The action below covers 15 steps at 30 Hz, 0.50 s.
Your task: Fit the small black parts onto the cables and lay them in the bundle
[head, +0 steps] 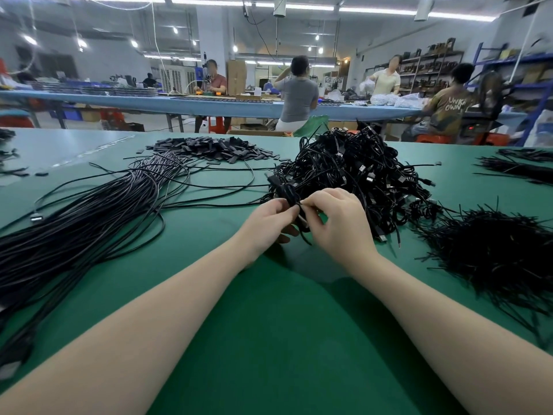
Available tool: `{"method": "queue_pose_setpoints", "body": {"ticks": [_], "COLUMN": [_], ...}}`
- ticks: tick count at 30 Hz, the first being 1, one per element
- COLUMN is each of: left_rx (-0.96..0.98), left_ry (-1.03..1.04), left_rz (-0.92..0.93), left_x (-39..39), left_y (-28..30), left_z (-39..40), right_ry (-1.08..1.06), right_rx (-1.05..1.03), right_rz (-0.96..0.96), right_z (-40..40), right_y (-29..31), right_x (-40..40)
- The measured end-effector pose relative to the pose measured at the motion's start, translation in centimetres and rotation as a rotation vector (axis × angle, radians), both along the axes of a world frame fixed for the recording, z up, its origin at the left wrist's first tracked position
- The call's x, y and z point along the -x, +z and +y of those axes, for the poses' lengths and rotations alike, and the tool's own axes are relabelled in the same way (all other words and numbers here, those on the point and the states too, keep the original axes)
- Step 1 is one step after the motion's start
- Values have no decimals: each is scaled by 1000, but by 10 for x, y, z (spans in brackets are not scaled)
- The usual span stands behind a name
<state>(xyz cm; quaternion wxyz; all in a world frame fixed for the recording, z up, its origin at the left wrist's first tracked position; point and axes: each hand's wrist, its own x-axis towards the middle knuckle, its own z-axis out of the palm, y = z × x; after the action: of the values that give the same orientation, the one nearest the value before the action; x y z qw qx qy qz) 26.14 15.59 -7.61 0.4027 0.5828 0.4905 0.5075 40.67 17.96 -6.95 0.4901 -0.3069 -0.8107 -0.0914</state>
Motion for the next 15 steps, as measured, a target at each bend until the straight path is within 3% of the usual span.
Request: {"method": "queue_pose_setpoints", "body": {"ticks": [4, 11, 15], "left_rx": [111, 322, 331], "left_ry": [-37, -227, -280], "left_rz": [-155, -216, -277], "left_x": [3, 19, 24], "left_y": [3, 9, 9], "left_z": [2, 3, 3], "right_ry": [-38, -93, -40], "right_rx": [-83, -491, -394], "right_rz": [-60, -245, -189], "right_z": [-3, -7, -7], "right_y": [1, 5, 3], "right_x": [2, 3, 3]}}
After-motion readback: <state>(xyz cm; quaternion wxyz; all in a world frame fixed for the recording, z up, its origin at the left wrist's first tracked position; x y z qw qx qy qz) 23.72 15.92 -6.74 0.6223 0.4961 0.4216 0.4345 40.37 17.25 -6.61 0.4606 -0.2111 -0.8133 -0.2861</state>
